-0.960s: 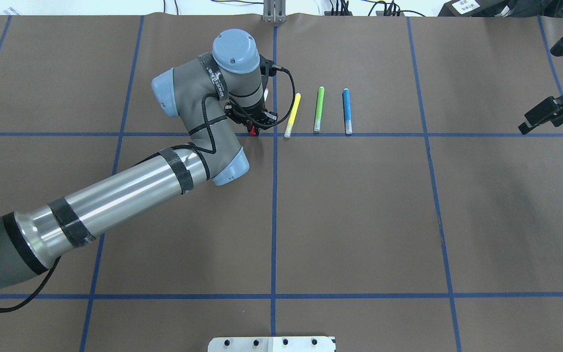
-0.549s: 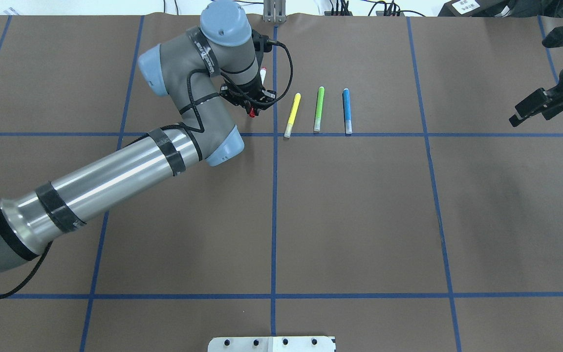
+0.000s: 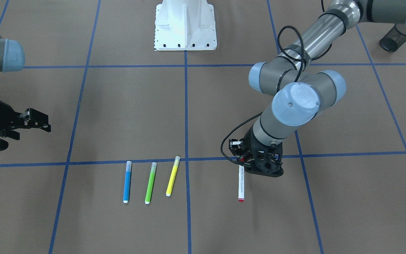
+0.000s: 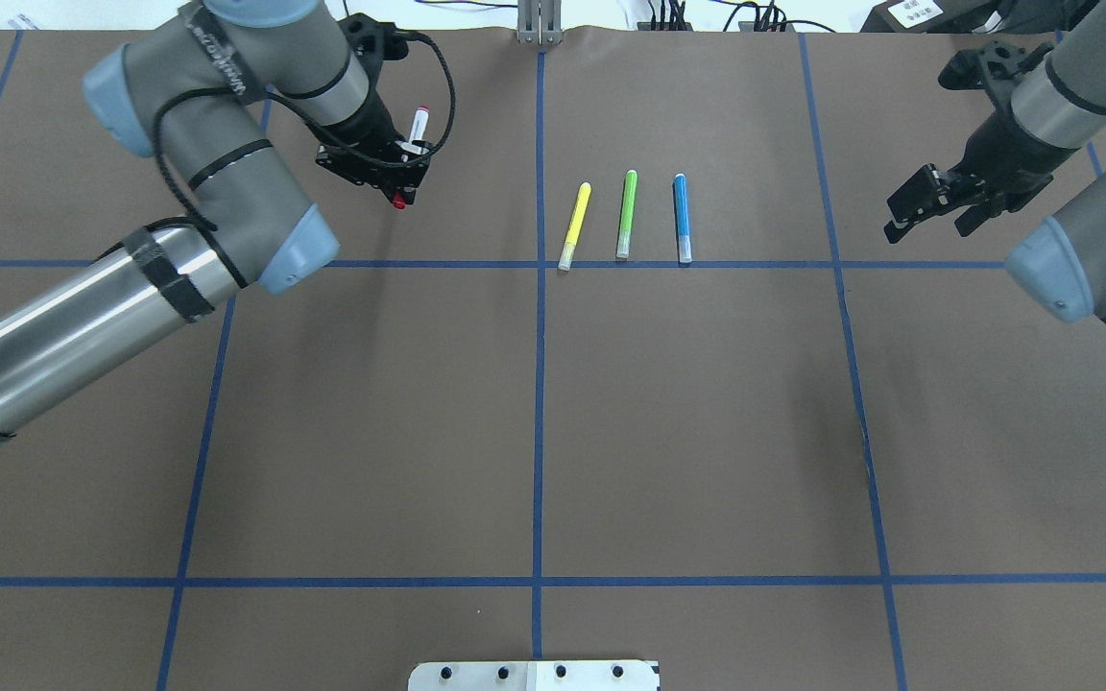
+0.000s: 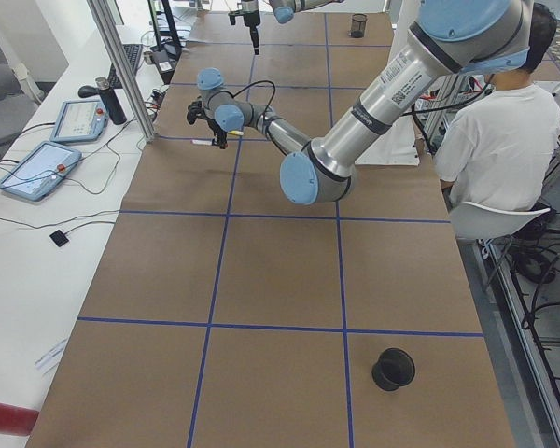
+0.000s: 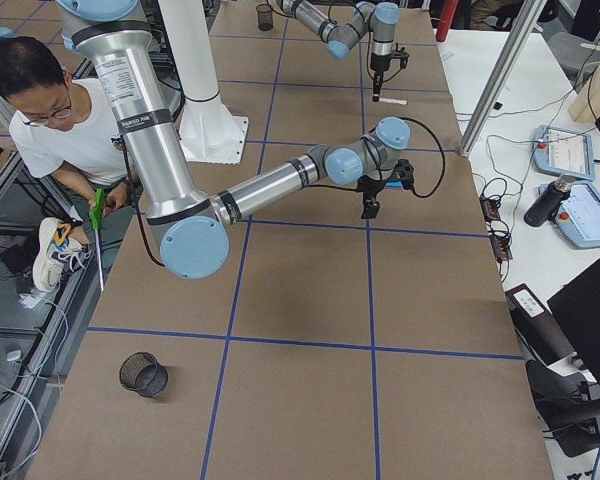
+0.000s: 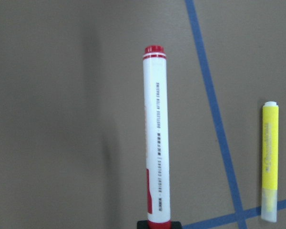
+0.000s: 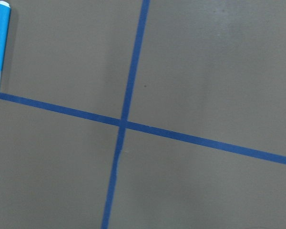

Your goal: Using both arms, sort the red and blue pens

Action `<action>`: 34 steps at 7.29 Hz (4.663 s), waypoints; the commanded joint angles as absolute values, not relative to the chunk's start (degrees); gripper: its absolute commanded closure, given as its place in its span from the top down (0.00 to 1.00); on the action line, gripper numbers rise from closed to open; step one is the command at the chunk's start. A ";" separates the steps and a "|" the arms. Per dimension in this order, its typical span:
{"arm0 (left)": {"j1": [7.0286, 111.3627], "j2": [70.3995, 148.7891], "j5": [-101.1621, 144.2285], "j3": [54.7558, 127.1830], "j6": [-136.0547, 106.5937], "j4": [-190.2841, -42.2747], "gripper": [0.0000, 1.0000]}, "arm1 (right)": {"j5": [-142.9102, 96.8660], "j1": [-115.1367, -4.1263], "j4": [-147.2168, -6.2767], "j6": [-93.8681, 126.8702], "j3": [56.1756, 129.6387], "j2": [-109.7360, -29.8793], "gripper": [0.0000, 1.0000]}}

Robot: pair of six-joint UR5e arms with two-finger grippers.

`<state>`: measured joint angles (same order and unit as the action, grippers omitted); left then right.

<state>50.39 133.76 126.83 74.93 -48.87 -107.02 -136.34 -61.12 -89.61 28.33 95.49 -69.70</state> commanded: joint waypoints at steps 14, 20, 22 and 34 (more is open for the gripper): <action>88.05 86.57 140.45 108.97 2.60 -69.57 0.00 | -113.20 -44.03 -71.37 60.12 71.46 -48.60 0.81; 90.00 79.72 137.29 113.38 9.93 -64.34 0.00 | -113.20 -43.07 -71.28 60.38 70.14 -48.08 0.63; 90.09 79.72 137.29 113.55 10.02 -64.34 0.00 | -113.38 -42.89 -71.28 60.38 69.35 -48.08 0.24; 94.48 72.08 125.16 108.13 29.09 -42.36 0.00 | -116.63 -47.28 -73.39 61.79 79.87 -50.00 0.00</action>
